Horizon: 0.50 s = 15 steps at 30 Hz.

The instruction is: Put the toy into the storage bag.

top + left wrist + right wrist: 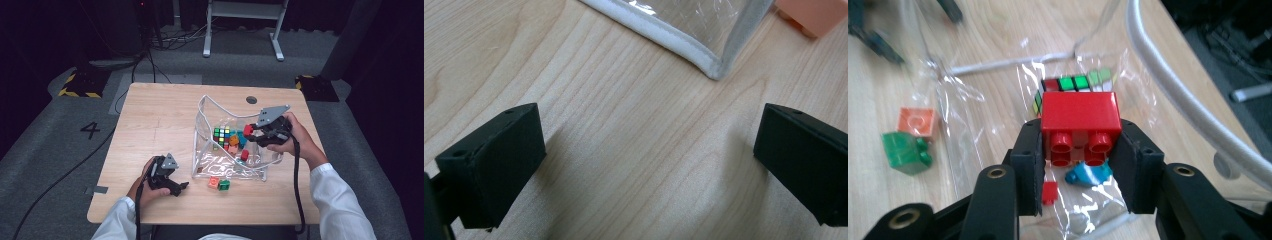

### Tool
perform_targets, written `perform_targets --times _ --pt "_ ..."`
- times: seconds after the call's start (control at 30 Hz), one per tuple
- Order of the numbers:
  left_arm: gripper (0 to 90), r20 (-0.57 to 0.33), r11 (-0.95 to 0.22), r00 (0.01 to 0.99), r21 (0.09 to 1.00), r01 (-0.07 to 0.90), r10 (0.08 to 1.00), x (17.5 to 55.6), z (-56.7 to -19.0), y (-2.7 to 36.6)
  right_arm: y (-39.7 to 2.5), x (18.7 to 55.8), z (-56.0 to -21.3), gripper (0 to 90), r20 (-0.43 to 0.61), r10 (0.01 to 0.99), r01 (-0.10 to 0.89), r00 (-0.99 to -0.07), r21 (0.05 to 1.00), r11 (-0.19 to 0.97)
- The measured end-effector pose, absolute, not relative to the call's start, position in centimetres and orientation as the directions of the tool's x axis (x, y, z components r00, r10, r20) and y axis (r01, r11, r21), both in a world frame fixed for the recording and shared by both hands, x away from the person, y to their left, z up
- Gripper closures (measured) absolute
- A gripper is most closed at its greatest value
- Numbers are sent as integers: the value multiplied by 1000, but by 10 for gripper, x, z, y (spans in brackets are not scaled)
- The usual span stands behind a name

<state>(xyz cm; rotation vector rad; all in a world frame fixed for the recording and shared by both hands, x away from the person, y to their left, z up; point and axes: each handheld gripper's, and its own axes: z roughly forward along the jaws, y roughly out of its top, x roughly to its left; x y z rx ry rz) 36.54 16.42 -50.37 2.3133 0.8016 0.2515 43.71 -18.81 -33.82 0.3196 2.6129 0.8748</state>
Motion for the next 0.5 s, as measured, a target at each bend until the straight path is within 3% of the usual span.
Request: perform_targets --times 0.5 --pt "2 -34 -589 793 651 480 608 365 -504 164 -193 456 -349 590 -269 305 176 -914 416 892"
